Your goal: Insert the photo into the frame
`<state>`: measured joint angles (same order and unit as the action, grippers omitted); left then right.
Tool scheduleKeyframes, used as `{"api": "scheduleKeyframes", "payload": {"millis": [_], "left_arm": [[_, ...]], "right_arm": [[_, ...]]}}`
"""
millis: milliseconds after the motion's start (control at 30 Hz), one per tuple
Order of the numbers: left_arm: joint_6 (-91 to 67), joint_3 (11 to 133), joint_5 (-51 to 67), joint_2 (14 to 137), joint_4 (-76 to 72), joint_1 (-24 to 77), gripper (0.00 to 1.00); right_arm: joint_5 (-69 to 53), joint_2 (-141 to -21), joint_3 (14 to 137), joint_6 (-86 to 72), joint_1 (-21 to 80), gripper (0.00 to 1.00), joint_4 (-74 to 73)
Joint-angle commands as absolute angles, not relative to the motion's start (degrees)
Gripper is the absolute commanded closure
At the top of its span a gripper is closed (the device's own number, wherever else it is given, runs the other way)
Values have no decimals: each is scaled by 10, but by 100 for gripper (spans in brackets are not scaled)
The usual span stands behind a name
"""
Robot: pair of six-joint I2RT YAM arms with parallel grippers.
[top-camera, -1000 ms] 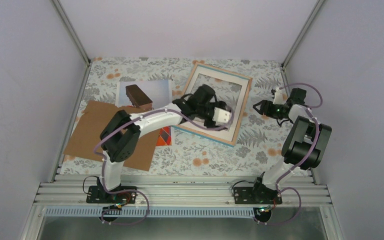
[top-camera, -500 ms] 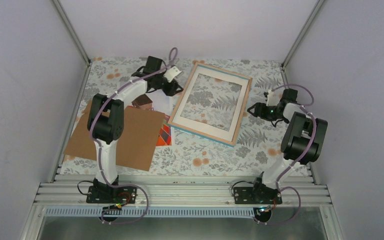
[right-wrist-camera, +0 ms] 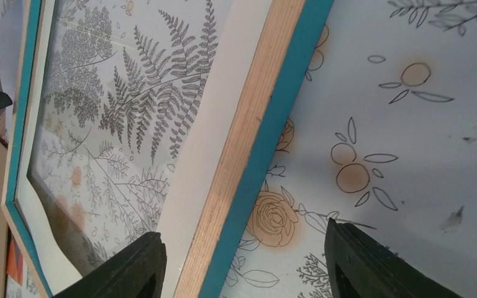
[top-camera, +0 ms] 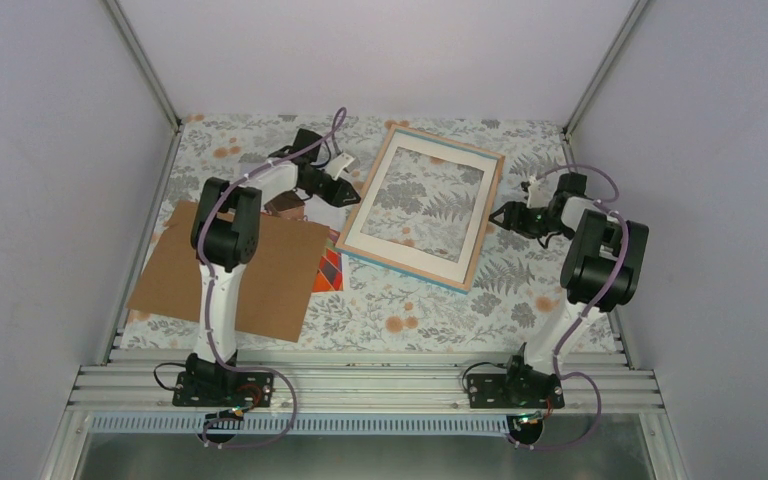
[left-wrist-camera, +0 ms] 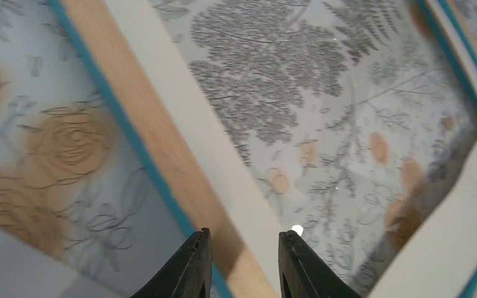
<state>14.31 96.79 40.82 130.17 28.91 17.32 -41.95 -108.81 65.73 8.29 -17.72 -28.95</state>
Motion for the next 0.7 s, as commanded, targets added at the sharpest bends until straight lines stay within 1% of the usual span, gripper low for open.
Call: {"api": "scheduleKeyframes", "payload": {"millis": [0, 100, 333, 433, 533, 600, 667], "left_arm": [[141, 948, 474, 1289, 283, 190, 72], [142, 929, 492, 1285, 278, 213, 75], [118, 888, 513, 1269, 238, 256, 75], [96, 860, 513, 1237, 201, 270, 75], [49, 823, 486, 1191, 143, 254, 71], [45, 824, 453, 1181, 144, 234, 69], [46, 832, 416, 1184, 153, 214, 65]], "right_arm": [[-451, -1101, 675, 88, -184, 36, -308], [-452, -1107, 683, 89, -192, 36, -315], [-425, -1110, 682, 97, -207, 36, -323], [-414, -1107, 682, 98, -215, 37, -323], [-416, -1101, 683, 101, -215, 36, -324], [-421, -1095, 681, 99, -213, 36, -323], [-423, -1091, 676, 99, -211, 36, -321]]}}
